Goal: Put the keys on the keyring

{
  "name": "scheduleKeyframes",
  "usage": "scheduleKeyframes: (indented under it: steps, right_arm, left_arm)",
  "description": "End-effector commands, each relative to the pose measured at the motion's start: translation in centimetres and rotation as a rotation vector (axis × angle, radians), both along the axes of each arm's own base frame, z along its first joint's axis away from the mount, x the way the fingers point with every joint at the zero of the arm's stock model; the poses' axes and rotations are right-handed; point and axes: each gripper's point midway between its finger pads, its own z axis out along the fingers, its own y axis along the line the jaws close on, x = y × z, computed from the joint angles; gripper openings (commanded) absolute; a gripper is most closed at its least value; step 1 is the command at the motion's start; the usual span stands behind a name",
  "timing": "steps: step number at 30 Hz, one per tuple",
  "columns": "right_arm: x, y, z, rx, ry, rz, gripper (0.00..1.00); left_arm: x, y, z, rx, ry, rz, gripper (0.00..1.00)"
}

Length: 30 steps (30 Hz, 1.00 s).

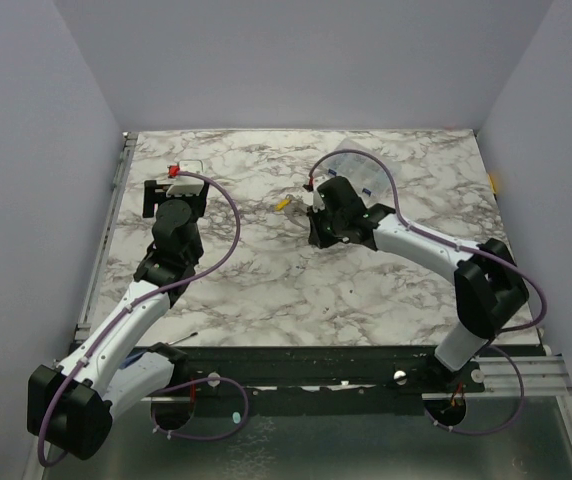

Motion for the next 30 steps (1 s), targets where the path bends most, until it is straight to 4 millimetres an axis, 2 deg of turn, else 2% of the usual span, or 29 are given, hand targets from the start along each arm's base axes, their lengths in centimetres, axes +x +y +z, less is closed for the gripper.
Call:
scheduleKeyframes:
  steps: [1,4,8,10,13,16,19,22,24,27,30]
  right_arm:
    - [-4.3,-1.5,-1.6,-0.002,0.141,0.015,0.15]
    - [-6.2,-1.8,-1.5,0.019,0.195,0.038,0.28]
    - [-9.2,-1.1,-0.5,0.095,0.296,0.116,0.52]
    - [-9.9,-1.0,0.6,0.107,0.315,0.142,0.54]
    - [-9.0,-1.6,2.9,0.117,0.219,0.108,0.56]
    - [-6.5,-3.2,4.6,0.094,0.051,0.004,0.62]
    - [-4.0,-4.5,5.6,0.09,-0.111,-0.093,0.62]
    - [-1.7,-5.7,4.9,0.066,-0.222,-0.196,0.63]
    - [-0.6,-6.3,3.8,0.021,-0.235,-0.252,0.62]
    - [0.5,-6.6,1.4,-0.066,-0.199,-0.285,0.62]
    - [0.5,-6.4,-2.0,-0.141,-0.122,-0.262,0.62]
  left_arm:
    - [0.2,-0.3,0.3,-0.021,-0.021,-0.021,0.74]
    - [0.2,-0.3,0.2,-0.022,-0.019,-0.022,0.74]
    - [0.3,-0.3,0.0,-0.021,-0.014,-0.022,0.74]
    - [0.3,-0.3,-0.1,-0.019,-0.012,-0.023,0.74]
    - [0.4,-0.5,-0.1,-0.023,-0.013,-0.03,0.74]
    - [0.5,-0.7,-0.2,-0.024,-0.01,-0.038,0.74]
    - [0.8,-1.2,-0.4,-0.031,-0.006,-0.065,0.74]
    - [1.0,-2.2,-0.6,-0.047,-0.006,-0.117,0.74]
    - [1.1,-2.5,-0.7,-0.054,-0.003,-0.138,0.74]
    - [1.3,-2.8,-0.9,-0.06,0.0,-0.151,0.74]
    - [1.5,-3.2,-1.1,-0.063,0.009,-0.168,0.74]
